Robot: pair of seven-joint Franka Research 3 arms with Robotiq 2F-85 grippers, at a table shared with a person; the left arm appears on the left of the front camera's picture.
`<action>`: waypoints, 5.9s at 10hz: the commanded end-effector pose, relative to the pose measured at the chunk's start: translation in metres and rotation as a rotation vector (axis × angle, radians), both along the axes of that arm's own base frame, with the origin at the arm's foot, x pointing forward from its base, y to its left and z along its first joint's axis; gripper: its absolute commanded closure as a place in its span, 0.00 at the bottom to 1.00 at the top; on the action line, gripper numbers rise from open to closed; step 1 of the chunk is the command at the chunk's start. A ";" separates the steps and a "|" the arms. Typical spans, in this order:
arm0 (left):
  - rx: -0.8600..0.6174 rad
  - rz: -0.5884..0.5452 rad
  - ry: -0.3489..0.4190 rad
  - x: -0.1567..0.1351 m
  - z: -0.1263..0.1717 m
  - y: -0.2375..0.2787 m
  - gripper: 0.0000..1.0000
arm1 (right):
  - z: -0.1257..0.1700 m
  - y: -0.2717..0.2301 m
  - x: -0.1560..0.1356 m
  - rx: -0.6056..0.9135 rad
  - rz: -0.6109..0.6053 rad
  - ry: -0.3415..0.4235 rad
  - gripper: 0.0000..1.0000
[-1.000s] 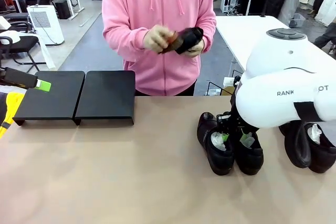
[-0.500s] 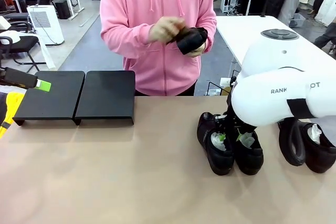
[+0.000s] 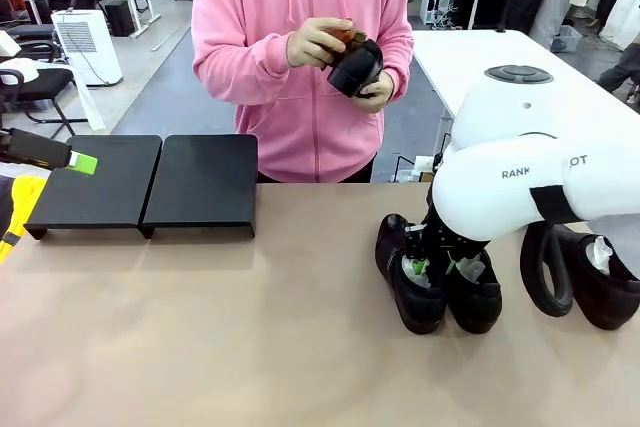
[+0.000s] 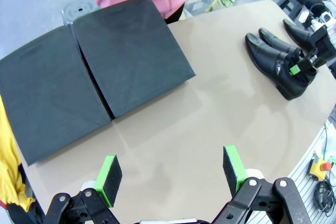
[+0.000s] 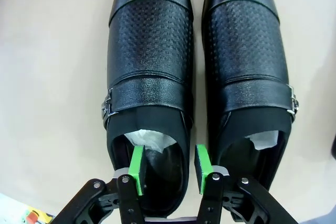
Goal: Organize the shoes by placing them on the stand.
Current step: Pick up one Shoe and place it in the middle of the table, then place the Shoe from the middle of the table onto the Shoes Stand.
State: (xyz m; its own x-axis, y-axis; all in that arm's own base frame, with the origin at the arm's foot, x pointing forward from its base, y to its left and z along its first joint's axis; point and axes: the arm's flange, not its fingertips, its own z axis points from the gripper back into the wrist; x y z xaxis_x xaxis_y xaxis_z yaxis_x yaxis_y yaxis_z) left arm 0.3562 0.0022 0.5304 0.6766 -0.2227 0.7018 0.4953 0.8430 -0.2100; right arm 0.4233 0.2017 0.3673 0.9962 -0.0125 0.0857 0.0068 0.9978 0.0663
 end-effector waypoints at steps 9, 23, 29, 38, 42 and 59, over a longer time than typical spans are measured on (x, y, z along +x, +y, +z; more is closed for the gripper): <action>0.005 -0.010 -0.005 0.000 0.000 0.002 0.00 | -0.029 0.005 0.009 -0.070 0.004 0.061 1.00; 0.005 -0.010 -0.005 0.000 0.000 0.002 0.00 | 0.034 0.219 -0.088 0.177 0.185 -0.028 1.00; 0.005 -0.010 -0.005 0.000 0.000 0.002 0.00 | -0.011 0.251 -0.071 0.198 0.138 0.133 0.88; 0.005 -0.010 -0.005 0.000 0.000 0.002 0.00 | 0.019 0.191 -0.091 0.213 0.215 0.098 0.00; 0.005 -0.010 -0.005 0.000 0.000 0.002 0.00 | 0.012 0.226 -0.073 0.241 0.112 0.111 0.00; 0.115 -0.178 0.351 -0.108 0.008 -0.218 0.00 | 0.090 0.040 -0.070 0.201 -0.497 -0.049 0.00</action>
